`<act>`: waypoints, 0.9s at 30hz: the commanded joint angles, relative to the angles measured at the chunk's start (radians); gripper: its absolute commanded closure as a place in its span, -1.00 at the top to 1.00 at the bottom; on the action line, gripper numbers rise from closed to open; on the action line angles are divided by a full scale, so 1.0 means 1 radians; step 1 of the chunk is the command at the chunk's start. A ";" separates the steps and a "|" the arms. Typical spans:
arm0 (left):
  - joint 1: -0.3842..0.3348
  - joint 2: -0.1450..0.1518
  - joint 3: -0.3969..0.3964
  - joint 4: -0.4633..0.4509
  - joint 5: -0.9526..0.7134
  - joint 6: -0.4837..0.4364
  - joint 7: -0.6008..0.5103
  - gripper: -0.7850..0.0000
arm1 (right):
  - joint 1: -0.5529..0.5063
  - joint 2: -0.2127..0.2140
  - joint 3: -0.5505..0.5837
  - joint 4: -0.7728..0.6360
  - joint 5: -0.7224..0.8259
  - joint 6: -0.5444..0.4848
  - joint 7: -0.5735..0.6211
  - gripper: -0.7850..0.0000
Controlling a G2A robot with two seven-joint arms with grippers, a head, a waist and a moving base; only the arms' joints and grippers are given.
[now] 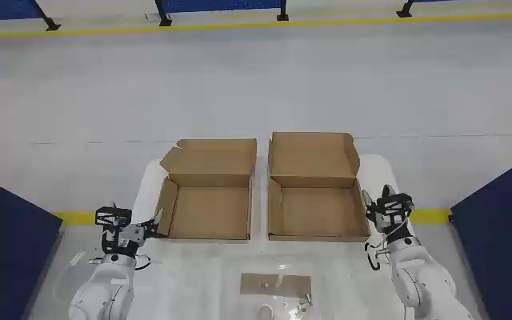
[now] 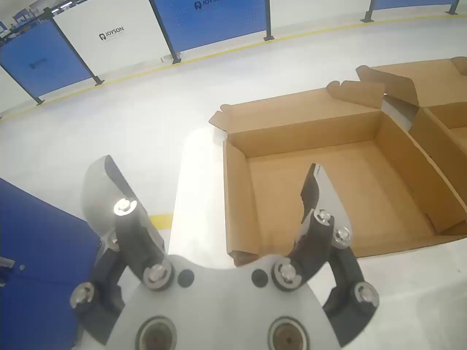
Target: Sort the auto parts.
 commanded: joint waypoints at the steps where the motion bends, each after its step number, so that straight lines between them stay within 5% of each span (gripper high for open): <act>1: 0.000 0.000 0.000 0.000 0.000 0.000 0.000 1.00 | -0.009 0.003 0.010 -0.025 -0.011 -0.044 0.015 1.00; 4: 0.000 0.000 0.000 0.000 0.000 0.000 0.000 1.00 | -0.029 0.014 0.035 -0.086 -0.021 -0.195 0.076 1.00; 14: 0.000 0.000 0.000 0.000 0.000 0.000 0.000 1.00 | -0.027 0.017 0.041 -0.108 -0.060 -0.223 0.081 1.00; 21: 0.000 0.000 0.000 0.000 0.000 0.000 0.000 1.00 | -0.018 0.046 0.099 -0.203 -0.086 -0.567 0.332 1.00; 27: 0.000 0.000 0.000 0.000 0.000 0.000 0.000 1.00 | -0.008 0.049 0.115 -0.216 -0.105 -0.577 0.355 1.00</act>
